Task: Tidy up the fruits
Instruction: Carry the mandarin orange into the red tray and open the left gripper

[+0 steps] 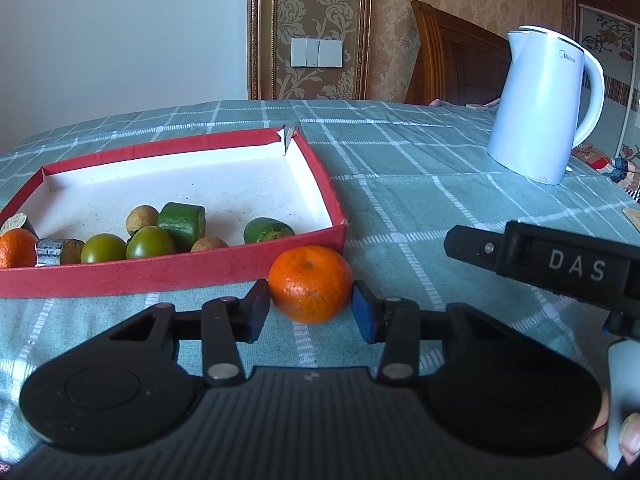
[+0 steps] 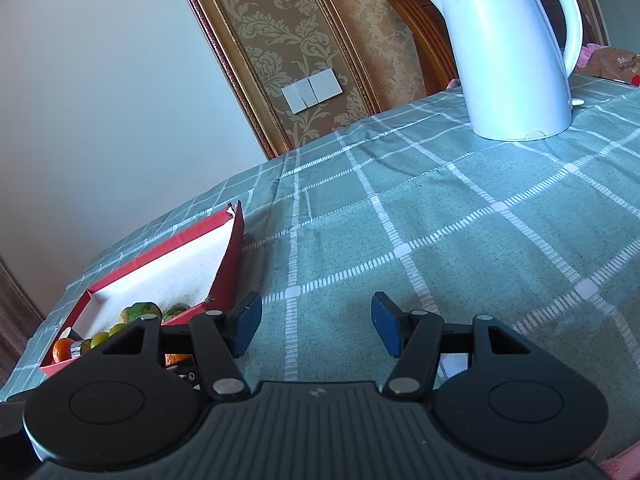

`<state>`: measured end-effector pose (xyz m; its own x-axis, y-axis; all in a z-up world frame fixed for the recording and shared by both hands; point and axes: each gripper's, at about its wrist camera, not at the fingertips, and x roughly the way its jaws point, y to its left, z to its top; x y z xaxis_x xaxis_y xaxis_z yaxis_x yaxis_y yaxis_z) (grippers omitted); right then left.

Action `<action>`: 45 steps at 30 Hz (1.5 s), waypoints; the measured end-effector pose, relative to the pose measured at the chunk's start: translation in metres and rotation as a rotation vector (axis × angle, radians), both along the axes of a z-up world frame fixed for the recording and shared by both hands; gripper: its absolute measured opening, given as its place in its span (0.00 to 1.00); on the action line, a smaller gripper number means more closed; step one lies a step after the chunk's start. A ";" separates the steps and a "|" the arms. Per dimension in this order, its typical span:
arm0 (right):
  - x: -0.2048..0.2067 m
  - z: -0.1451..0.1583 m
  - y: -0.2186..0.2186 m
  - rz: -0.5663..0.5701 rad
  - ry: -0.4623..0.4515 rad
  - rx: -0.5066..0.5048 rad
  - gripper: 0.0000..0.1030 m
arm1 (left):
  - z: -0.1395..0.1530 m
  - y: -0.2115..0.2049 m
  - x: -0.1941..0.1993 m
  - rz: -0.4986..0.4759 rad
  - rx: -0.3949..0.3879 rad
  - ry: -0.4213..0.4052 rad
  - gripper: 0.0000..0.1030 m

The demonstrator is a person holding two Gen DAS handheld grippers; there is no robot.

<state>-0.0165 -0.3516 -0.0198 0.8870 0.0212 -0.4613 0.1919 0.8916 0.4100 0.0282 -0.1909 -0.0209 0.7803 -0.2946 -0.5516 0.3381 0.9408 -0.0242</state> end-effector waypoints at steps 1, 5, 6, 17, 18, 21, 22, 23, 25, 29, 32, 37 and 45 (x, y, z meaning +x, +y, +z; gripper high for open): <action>0.000 0.000 0.000 0.001 -0.001 0.002 0.58 | 0.001 0.001 -0.002 -0.001 0.000 -0.007 0.40; 0.000 0.000 0.000 0.001 0.000 0.001 0.58 | 0.011 0.008 -0.011 -0.003 -0.004 -0.027 0.40; 0.000 0.000 0.000 0.001 0.001 0.001 0.58 | 0.014 0.011 -0.013 0.002 -0.002 -0.034 0.40; 0.005 -0.001 0.003 0.004 0.037 -0.018 0.58 | 0.049 0.087 0.005 0.109 -0.008 -0.101 0.40; 0.006 -0.002 0.003 0.009 0.049 -0.022 0.58 | 0.052 0.097 0.010 0.124 -0.001 -0.106 0.40; 0.011 -0.002 0.006 0.017 0.082 -0.045 0.58 | 0.056 0.119 0.021 0.173 0.013 -0.110 0.40; 0.013 -0.002 0.009 0.019 0.089 -0.063 0.59 | 0.057 0.129 0.024 0.192 0.006 -0.106 0.40; 0.014 -0.001 0.011 0.022 0.098 -0.083 0.59 | 0.058 0.137 0.027 0.208 -0.004 -0.103 0.40; 0.017 0.000 0.018 0.029 0.117 -0.128 0.62 | 0.058 0.149 0.031 0.225 -0.020 -0.104 0.40; 0.024 0.001 0.033 0.036 0.164 -0.233 0.62 | 0.057 0.169 0.037 0.244 -0.039 -0.101 0.40; 0.030 0.000 0.044 0.048 0.203 -0.315 0.66 | 0.053 0.180 0.041 0.253 -0.043 -0.094 0.40; 0.034 -0.002 0.050 0.042 0.232 -0.360 0.73 | 0.052 0.192 0.047 0.245 -0.054 -0.087 0.40; 0.034 -0.001 0.052 0.041 0.233 -0.364 0.74 | 0.058 0.188 0.073 0.216 -0.039 -0.069 0.40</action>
<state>0.0172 -0.3001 -0.0212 0.7603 -0.1470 -0.6327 0.2040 0.9788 0.0177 0.1013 -0.0030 0.0368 0.8631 -0.1367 -0.4863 0.1308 0.9903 -0.0463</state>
